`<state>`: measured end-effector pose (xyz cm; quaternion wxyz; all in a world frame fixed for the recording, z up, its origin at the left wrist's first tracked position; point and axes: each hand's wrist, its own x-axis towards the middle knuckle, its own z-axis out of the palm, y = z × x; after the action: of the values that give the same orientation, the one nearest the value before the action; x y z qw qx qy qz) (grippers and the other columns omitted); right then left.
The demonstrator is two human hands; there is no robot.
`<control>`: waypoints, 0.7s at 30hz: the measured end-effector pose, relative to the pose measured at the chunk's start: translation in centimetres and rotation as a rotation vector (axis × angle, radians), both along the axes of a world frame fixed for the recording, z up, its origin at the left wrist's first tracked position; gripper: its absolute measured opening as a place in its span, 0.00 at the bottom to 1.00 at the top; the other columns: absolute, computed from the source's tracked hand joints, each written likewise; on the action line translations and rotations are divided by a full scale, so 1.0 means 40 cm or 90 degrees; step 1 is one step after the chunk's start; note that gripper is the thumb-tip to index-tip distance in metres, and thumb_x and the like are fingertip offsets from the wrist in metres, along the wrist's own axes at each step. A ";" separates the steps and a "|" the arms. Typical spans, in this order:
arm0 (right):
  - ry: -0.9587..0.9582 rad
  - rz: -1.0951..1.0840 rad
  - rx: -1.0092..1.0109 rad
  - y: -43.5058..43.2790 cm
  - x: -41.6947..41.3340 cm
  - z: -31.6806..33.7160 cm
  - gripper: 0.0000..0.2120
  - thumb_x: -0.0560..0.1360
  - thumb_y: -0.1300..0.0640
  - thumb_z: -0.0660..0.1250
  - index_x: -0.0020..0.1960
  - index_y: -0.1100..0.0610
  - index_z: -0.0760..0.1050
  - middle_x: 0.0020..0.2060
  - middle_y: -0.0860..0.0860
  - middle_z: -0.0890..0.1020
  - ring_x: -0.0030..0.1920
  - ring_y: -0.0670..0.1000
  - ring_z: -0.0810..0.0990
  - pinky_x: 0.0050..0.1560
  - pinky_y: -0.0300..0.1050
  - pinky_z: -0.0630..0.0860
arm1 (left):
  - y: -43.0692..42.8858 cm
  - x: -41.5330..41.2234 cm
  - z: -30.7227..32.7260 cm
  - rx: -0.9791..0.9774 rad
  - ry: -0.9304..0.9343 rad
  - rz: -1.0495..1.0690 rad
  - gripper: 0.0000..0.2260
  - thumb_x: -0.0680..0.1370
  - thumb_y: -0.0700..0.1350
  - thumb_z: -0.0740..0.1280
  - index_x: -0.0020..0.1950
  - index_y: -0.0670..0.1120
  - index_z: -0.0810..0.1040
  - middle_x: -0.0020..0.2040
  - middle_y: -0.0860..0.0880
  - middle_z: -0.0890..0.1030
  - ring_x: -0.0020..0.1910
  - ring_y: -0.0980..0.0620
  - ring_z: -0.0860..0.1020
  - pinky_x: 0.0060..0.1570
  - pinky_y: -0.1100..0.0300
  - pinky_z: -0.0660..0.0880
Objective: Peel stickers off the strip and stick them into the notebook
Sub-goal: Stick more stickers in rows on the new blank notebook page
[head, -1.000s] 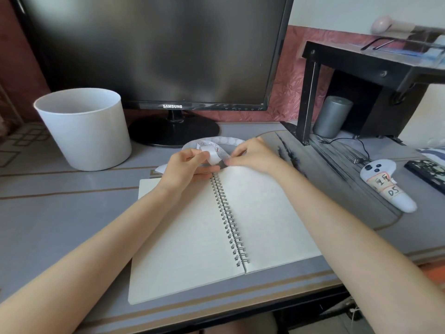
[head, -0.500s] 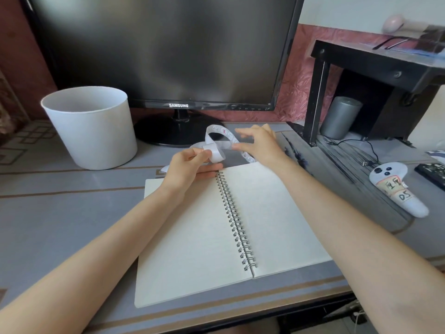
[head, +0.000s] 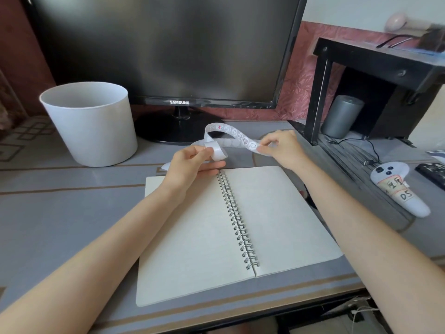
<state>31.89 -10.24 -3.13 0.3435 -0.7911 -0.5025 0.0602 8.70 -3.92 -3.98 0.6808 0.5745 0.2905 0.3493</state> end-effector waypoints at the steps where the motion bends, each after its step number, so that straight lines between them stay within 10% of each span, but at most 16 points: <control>1: -0.031 -0.019 -0.013 0.013 0.003 -0.007 0.04 0.73 0.56 0.70 0.44 0.49 0.82 0.42 0.48 0.78 0.55 0.52 0.66 0.59 0.44 0.64 | 0.000 -0.001 0.000 -0.002 -0.002 0.000 0.05 0.80 0.41 0.62 0.46 0.40 0.74 0.51 0.41 0.82 0.46 0.48 0.84 0.47 0.59 0.80; 7: -0.087 0.003 -0.020 0.024 -0.054 -0.005 0.20 0.77 0.65 0.59 0.65 0.51 0.75 0.56 0.50 0.77 0.60 0.53 0.65 0.59 0.37 0.59 | 0.003 -0.005 0.001 0.001 -0.002 -0.007 0.06 0.80 0.41 0.62 0.49 0.39 0.74 0.49 0.40 0.82 0.42 0.51 0.84 0.36 0.63 0.80; 21: 0.187 0.224 0.166 -0.021 -0.209 0.016 0.11 0.69 0.65 0.74 0.43 0.53 0.74 0.36 0.49 0.81 0.36 0.39 0.76 0.38 0.26 0.67 | 0.007 0.002 0.001 0.070 0.029 0.060 0.05 0.79 0.43 0.64 0.44 0.45 0.76 0.42 0.44 0.80 0.30 0.59 0.81 0.25 0.68 0.66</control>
<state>23.53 -11.10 -2.50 0.4964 -0.6232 -0.5805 0.1681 8.79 -3.66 -3.92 0.6242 0.6043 0.3132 0.3835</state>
